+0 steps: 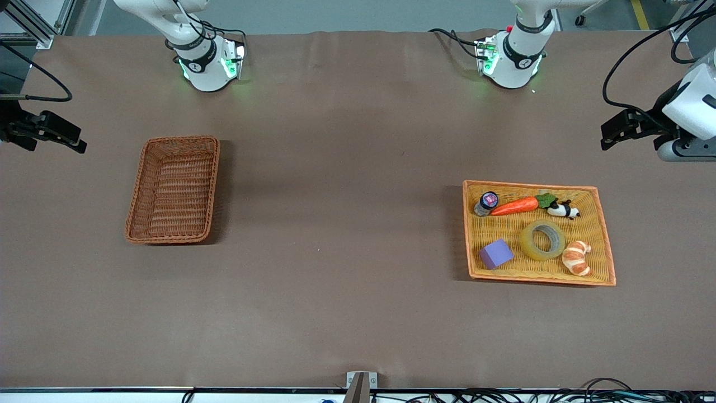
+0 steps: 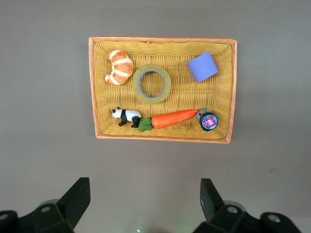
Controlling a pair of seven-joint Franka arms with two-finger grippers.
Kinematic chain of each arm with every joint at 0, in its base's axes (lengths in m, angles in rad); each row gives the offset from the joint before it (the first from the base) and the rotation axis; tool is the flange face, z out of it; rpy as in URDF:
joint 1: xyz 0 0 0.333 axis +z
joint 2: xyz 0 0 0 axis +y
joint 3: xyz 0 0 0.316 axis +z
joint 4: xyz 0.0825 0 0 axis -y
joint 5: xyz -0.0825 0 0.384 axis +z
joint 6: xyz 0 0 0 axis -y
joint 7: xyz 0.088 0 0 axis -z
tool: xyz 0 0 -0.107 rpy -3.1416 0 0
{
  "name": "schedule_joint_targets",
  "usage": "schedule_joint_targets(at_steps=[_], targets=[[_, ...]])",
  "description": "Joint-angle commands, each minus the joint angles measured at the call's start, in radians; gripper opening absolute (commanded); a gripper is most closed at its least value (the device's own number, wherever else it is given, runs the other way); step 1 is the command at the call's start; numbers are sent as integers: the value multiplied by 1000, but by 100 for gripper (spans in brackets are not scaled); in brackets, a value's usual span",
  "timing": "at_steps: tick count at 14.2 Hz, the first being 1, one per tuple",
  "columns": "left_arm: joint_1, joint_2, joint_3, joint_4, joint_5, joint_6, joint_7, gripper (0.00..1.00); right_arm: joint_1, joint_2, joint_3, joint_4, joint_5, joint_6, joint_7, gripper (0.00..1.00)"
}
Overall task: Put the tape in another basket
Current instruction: 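Move the left gripper toward the yellow tape roll in the tray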
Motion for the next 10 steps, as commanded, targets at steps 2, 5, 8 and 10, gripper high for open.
schedule_joint_targets(at_steps=[2,5,8,10], targets=[[0,14,2,29,-13,-2,-12,100,-8,-5,2,2,12,-8,-16,100],[17,52,6,87,-17,-2,-7,100,-9,-5,0,2,12,-6,-68,100],[21,118,6,75,-4,123,-15,100,-9,-5,0,2,12,-8,-64,100],[30,185,6,22,-10,221,-15,100,-9,-5,0,2,12,-8,-62,100]])
